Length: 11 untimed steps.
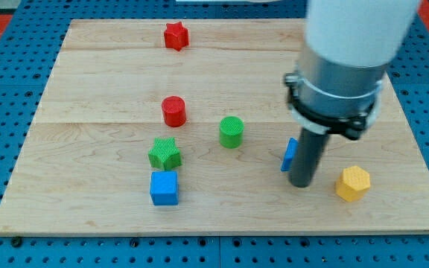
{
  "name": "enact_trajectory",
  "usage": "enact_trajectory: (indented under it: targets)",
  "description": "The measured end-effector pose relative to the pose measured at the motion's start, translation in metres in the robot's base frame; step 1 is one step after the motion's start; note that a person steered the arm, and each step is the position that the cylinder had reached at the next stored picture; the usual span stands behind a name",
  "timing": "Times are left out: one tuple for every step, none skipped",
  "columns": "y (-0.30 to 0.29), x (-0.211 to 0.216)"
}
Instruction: Slide the yellow heart a bit down
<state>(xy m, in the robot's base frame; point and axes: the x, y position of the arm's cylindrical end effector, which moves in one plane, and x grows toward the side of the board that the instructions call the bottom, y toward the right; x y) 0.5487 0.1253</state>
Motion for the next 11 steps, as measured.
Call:
enact_trajectory:
  targets:
    - [0.034, 0.0]
    - [0.048, -0.017]
    - [0.058, -0.044]
    - [0.077, -0.087]
    - [0.116, -0.136]
    - [0.157, -0.201]
    - [0.164, -0.278]
    - [0.139, -0.324]
    - [0.082, -0.341]
    - [0.011, -0.339]
    - [-0.048, -0.331]
